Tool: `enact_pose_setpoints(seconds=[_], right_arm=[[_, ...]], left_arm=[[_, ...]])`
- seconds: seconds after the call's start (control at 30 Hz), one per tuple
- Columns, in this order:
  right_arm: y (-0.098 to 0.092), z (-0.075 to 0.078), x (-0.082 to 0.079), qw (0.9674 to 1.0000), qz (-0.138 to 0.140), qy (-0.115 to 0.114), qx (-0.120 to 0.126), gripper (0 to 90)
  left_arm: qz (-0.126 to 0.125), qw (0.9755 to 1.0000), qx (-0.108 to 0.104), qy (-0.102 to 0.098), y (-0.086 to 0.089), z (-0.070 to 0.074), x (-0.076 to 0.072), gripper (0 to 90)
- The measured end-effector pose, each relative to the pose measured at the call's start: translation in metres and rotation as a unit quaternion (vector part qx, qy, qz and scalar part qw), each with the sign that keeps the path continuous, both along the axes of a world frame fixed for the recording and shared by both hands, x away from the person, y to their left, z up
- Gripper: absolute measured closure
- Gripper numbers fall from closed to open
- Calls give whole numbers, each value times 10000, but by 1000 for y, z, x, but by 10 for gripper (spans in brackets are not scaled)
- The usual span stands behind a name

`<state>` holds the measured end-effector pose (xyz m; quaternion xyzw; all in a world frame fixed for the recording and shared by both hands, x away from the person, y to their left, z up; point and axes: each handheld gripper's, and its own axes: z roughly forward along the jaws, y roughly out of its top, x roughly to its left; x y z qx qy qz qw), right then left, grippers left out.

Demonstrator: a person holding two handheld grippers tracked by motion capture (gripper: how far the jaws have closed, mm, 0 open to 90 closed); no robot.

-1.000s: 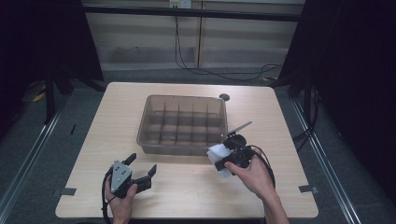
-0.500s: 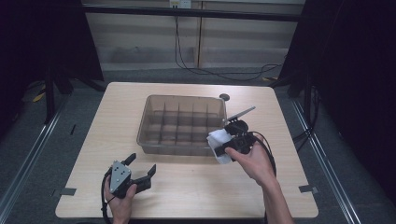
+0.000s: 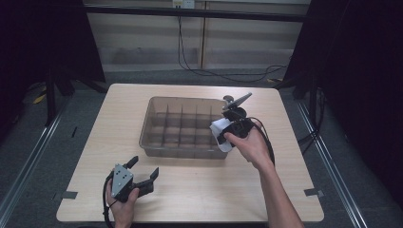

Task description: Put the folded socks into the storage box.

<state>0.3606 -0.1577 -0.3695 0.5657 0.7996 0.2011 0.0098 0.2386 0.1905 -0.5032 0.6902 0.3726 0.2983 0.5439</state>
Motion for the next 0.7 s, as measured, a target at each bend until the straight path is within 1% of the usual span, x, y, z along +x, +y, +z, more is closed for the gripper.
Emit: enact_pose_setpoints(seconds=[0.07,0.1,0.17,0.2,0.3,0.37,0.43,0.5,0.57,0.63,0.7], right_arm=[[1,-3,6,9999,-62,70,-82,664],[2,-5,9,9999,-69,110,-82,664],[3,-7,12,9998,-87,120,-108,664],[6,-10,16,9996,-147,176,-155,664],[10,-16,22,9992,-168,279,-216,664],[12,-18,24,9991,-176,299,-242,663],[14,-22,30,9985,-191,384,-338,663],[15,-24,33,9983,-215,463,-295,663],[15,-25,35,9980,-243,492,-321,663],[16,-30,39,9967,-288,578,-481,663],[19,-35,42,9959,-271,641,-581,663]], left_arm=[[6,10000,-29,11,0,0,0,164],[13,10000,-24,1,0,0,0,164],[0,10000,-12,-5,0,0,0,165],[8,10000,-36,3,0,0,0,165],[12,10000,-49,-3,0,0,-1,165],[-15,10000,-18,2,1,0,-1,164],[41,10000,-59,-30,0,0,-1,165],[17,10000,-55,-11,1,0,-1,165],[12,10000,-53,-13,1,0,0,165],[24,10000,-48,-24,1,0,-1,165],[23,10000,-53,-24,1,0,-1,165]])
